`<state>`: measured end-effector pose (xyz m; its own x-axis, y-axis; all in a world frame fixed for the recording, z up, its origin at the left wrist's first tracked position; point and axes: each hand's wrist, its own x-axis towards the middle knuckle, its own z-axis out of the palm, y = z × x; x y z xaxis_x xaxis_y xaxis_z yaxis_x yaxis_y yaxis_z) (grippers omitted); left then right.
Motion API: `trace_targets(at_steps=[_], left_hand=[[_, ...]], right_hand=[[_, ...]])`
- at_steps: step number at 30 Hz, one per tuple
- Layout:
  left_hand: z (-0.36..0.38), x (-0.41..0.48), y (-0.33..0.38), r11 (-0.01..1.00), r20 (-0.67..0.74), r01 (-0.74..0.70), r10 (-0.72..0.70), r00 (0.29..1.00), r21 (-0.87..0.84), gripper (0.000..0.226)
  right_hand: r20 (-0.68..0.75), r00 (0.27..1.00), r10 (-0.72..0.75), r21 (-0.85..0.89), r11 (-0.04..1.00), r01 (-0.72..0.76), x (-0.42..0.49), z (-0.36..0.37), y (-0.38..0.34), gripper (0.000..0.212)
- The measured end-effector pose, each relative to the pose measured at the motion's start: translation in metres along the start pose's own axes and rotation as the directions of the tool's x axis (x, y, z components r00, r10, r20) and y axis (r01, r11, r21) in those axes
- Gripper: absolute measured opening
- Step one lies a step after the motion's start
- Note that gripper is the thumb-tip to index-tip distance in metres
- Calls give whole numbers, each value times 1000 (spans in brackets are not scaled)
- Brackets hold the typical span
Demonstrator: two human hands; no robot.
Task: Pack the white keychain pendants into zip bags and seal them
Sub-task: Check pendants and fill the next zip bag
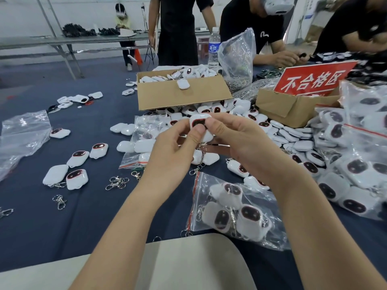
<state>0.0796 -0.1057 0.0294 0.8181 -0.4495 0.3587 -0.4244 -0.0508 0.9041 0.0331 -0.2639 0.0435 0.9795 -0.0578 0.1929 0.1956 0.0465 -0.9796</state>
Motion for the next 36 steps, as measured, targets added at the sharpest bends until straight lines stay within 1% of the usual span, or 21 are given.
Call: trace_targets(at_steps=[2,5,9,13,18,21,26,31,36], left_hand=[[0,0,2,1000,1,-5,4,1000,27,22],[0,0,4,1000,-6,7,-7,1000,23,24],[-1,1,3,999,4,35,-35,999,31,28],[-4,2,2,998,-30,55,-55,998,-7,30],[-5,3,3,994,-66,83,-87,994,-68,35],[-5,3,3,994,-43,84,-87,995,-73,34],[-5,3,3,991,-27,57,-60,998,-125,24],[-5,2,2,993,-6,48,-49,999,-107,24],[-6,2,0,995,15,35,-34,999,-97,20]], right_hand=[[-11,1000,-12,-23,1000,12,0,-2,1,21],[-20,999,-39,-70,997,37,0,-3,1,22],[7,997,-83,-157,984,83,-1,-2,0,24],[29,995,-91,-145,985,94,-1,-2,1,25],[24,994,-109,-183,977,111,0,0,0,26],[11,989,-149,-215,965,148,0,3,-1,25],[-61,978,-198,-211,961,182,1,5,-1,24],[-84,969,-234,-297,934,200,2,5,2,26],[-87,972,-220,-256,947,191,2,5,5,27]])
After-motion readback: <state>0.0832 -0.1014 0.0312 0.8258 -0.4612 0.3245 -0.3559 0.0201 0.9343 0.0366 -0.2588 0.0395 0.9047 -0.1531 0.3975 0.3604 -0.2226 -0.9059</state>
